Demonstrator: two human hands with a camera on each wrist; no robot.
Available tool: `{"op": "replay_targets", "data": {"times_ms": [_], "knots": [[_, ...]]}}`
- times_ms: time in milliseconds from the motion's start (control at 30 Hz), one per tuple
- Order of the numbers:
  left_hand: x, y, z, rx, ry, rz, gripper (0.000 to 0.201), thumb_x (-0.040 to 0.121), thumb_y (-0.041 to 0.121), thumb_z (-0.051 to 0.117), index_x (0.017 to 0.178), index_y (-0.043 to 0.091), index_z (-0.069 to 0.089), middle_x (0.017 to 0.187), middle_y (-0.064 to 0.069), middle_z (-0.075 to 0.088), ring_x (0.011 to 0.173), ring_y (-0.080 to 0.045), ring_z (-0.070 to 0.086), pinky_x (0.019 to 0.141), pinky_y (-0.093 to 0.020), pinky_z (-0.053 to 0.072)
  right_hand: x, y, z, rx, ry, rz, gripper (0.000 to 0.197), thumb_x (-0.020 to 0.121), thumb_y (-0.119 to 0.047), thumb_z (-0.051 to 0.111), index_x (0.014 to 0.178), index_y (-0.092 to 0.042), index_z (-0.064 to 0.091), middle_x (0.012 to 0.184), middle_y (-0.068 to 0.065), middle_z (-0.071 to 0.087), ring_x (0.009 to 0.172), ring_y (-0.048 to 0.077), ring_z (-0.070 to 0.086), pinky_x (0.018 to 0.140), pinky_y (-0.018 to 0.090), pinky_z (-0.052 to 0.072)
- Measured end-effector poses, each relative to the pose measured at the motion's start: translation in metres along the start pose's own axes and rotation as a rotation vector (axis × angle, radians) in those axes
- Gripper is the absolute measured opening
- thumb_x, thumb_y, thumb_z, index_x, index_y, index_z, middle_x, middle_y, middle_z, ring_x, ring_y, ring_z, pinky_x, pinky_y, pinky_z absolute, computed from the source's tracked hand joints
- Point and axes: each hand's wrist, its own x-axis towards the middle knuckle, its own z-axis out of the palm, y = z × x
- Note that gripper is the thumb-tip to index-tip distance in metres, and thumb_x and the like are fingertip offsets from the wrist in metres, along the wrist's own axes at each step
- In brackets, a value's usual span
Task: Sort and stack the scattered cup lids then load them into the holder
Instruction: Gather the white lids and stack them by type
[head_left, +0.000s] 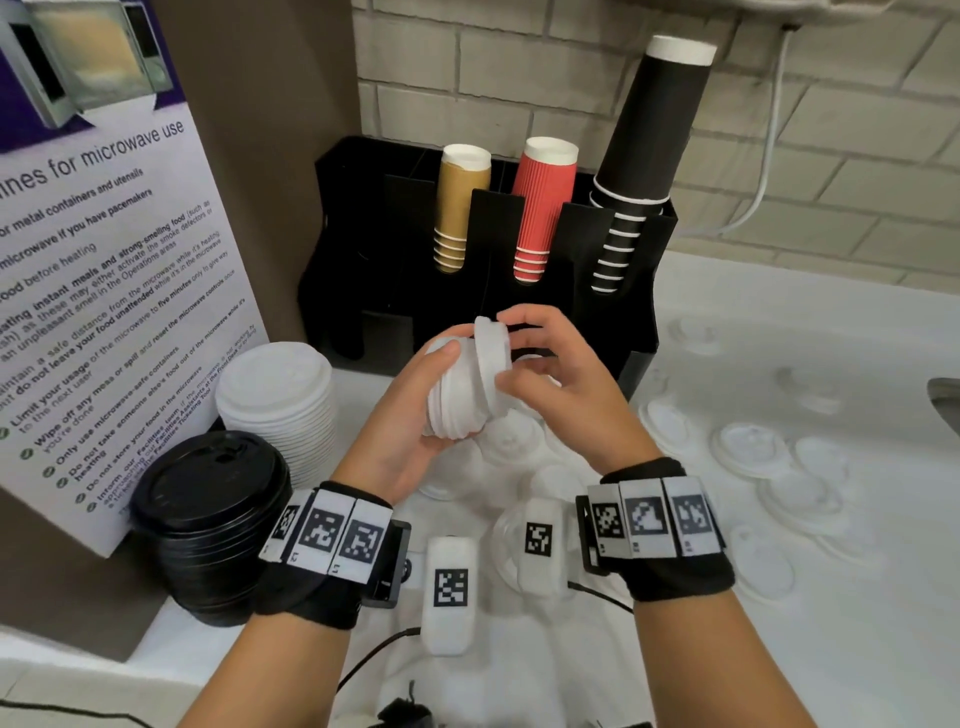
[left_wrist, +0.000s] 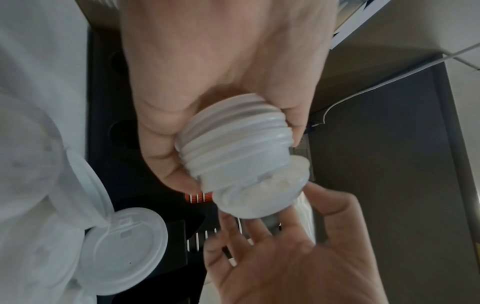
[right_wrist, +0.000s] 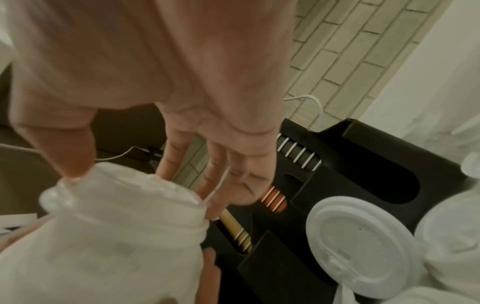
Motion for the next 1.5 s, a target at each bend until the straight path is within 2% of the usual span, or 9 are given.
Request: {"op": "replay_targets", "data": {"times_ms": [233,500,867,1000,1100,1167,1267,1367,1500], "knots": [[-0.002,-0.002,0.003,-0.037,0.054,0.001,0.056,0.085,0.046,0.051,0.137,0.025,0.052,0.132,-0.010,0.062,0.122,-0.030,0.059,0.095,-0.047,0.048,-0.005,-0.002,0.008,-0.013,-0.074,-0.055,0.048,0.078,-0.001,0.070,0.116,-0.026,0.058,0.111,-0.011,0.057,0.097,0.004,0.057,0.077,0.016,0.050],[0.001,-0.005,0.003,-0.091,0.076,0.005,0.052,0.085,0.048,0.056,0.133,0.028,0.053,0.132,-0.010,0.060,0.114,-0.028,0.062,0.085,-0.043,0.053,-0.002,0.002,0.013,-0.023,-0.053,-0.048,0.049,0.076,-0.004,0.074,0.116,-0.024,0.056,0.112,-0.007,0.055,0.101,0.012,0.058,0.079,0.029,0.057],[0.003,-0.004,-0.001,-0.125,0.066,0.000,0.050,0.087,0.042,0.056,0.132,0.021,0.052,0.122,-0.010,0.065,0.102,-0.022,0.068,0.073,-0.037,0.058,0.005,0.006,0.015,0.001,-0.089,-0.056,0.047,0.076,-0.003,0.073,0.116,-0.022,0.056,0.108,-0.009,0.057,0.097,0.006,0.059,0.077,0.023,0.055],[0.004,-0.003,-0.009,-0.111,0.100,0.021,0.050,0.081,0.037,0.061,0.128,0.023,0.054,0.122,-0.009,0.065,0.108,-0.024,0.066,0.077,-0.039,0.057,0.011,0.009,0.011,0.012,-0.124,-0.016,0.046,0.082,-0.021,0.073,0.124,-0.029,0.055,0.113,-0.009,0.059,0.095,0.002,0.062,0.075,0.016,0.052],[0.007,0.004,-0.015,-0.156,0.190,0.083,0.035,0.080,0.034,0.070,0.114,0.029,0.059,0.111,-0.002,0.063,0.099,-0.017,0.063,0.070,-0.035,0.057,0.028,0.013,0.008,-0.185,-0.144,0.104,0.033,0.090,-0.030,0.064,0.121,-0.023,0.060,0.114,-0.006,0.061,0.100,0.010,0.061,0.078,0.016,0.046],[0.009,0.008,-0.017,-0.170,0.242,0.134,0.032,0.079,0.033,0.066,0.110,0.029,0.059,0.108,0.000,0.061,0.095,-0.015,0.062,0.067,-0.033,0.057,0.041,0.017,0.018,-0.547,-0.364,0.102,0.035,0.089,-0.029,0.065,0.122,-0.016,0.061,0.118,0.000,0.061,0.107,0.016,0.058,0.087,0.020,0.046],[0.012,0.014,-0.016,-0.150,0.259,0.171,0.020,0.090,0.028,0.060,0.110,0.030,0.059,0.111,0.000,0.060,0.099,-0.016,0.060,0.068,-0.033,0.058,0.048,0.026,0.048,-0.965,-0.702,0.068,0.059,0.078,-0.037,0.074,0.131,-0.022,0.053,0.128,0.005,0.052,0.115,0.023,0.052,0.097,0.036,0.047],[0.011,0.019,-0.014,-0.097,0.254,0.179,0.033,0.081,0.034,0.066,0.113,0.033,0.057,0.121,0.000,0.057,0.110,-0.018,0.057,0.073,-0.034,0.057,0.046,0.040,0.072,-1.254,-0.831,0.004,0.079,0.071,-0.038,0.080,0.139,-0.025,0.041,0.122,0.008,0.046,0.108,0.028,0.053,0.081,0.036,0.049],[0.008,0.022,-0.012,-0.086,0.246,0.187,0.043,0.073,0.037,0.062,0.115,0.033,0.056,0.123,0.001,0.056,0.112,-0.018,0.056,0.073,-0.034,0.057,0.044,0.049,0.076,-1.343,-0.768,-0.097,0.074,0.072,-0.034,0.077,0.136,-0.023,0.041,0.117,0.008,0.047,0.105,0.028,0.052,0.070,0.034,0.043]]}}
